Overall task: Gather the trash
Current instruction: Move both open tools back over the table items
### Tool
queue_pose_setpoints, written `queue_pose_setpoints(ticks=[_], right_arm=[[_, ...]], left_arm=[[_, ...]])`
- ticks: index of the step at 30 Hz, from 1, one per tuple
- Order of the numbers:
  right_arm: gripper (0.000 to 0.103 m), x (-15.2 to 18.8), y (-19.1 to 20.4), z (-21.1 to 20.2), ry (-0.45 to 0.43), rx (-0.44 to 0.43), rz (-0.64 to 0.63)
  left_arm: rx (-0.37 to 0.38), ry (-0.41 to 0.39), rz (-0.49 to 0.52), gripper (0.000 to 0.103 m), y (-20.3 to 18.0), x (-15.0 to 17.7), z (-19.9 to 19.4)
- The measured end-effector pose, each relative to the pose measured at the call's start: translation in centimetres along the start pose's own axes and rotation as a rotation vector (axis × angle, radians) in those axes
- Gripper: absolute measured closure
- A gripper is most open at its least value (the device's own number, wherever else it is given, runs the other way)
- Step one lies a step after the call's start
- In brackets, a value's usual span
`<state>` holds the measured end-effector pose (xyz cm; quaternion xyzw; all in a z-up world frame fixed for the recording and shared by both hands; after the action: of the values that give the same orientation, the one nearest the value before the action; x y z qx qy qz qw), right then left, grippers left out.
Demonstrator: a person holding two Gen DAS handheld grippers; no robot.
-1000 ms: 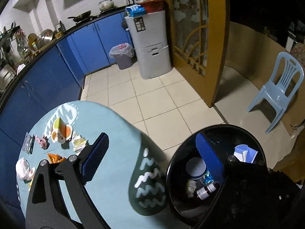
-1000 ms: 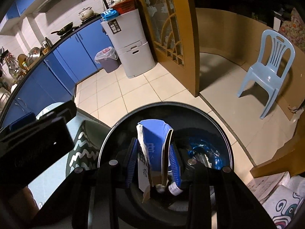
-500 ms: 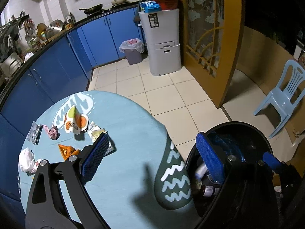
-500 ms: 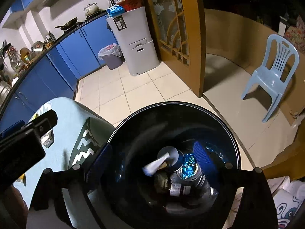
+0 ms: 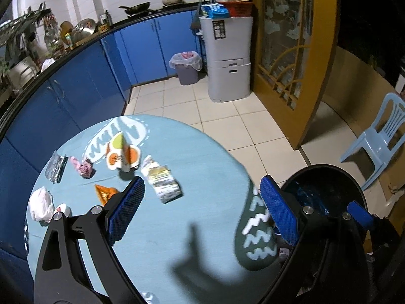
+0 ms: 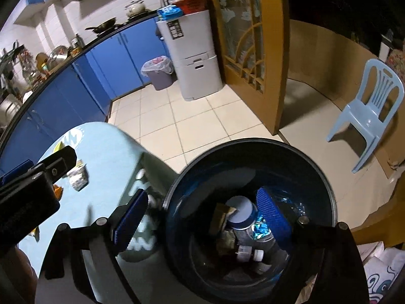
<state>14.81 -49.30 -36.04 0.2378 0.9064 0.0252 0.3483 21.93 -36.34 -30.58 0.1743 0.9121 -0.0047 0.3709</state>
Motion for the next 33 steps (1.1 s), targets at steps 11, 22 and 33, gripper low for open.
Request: queue_pose_setpoints(ticks=[11, 22, 33], right_arm=[[0.018, -0.1, 7.0, 0.5, 0.002, -0.047, -0.108], [0.018, 0.4, 13.4, 0.2, -0.002, -0.070, -0.208], [0.018, 1.5, 19.9, 0.8, 0.009, -0.092, -0.313]], left_arm=[[-0.047, 0.004, -0.096, 0.011, 7.2, 0.7, -0.3], [-0.065, 0.001, -0.180, 0.011, 13.1, 1.9, -1.0], [-0.101, 0.023, -0.264, 0.011, 19.6, 4.3, -1.0]])
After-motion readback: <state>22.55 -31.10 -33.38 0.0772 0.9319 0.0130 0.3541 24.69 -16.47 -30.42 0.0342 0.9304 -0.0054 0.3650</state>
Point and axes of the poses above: each gripper's, at about its wrist camera, not at the fingertips, and z roughly the way its jaws point, y to its left, x to its underside, the point moved 10 cm from there along z, roughly the way its jaws point, and after that the axes turned 2 degrees about -y, right-handed, at the moved point
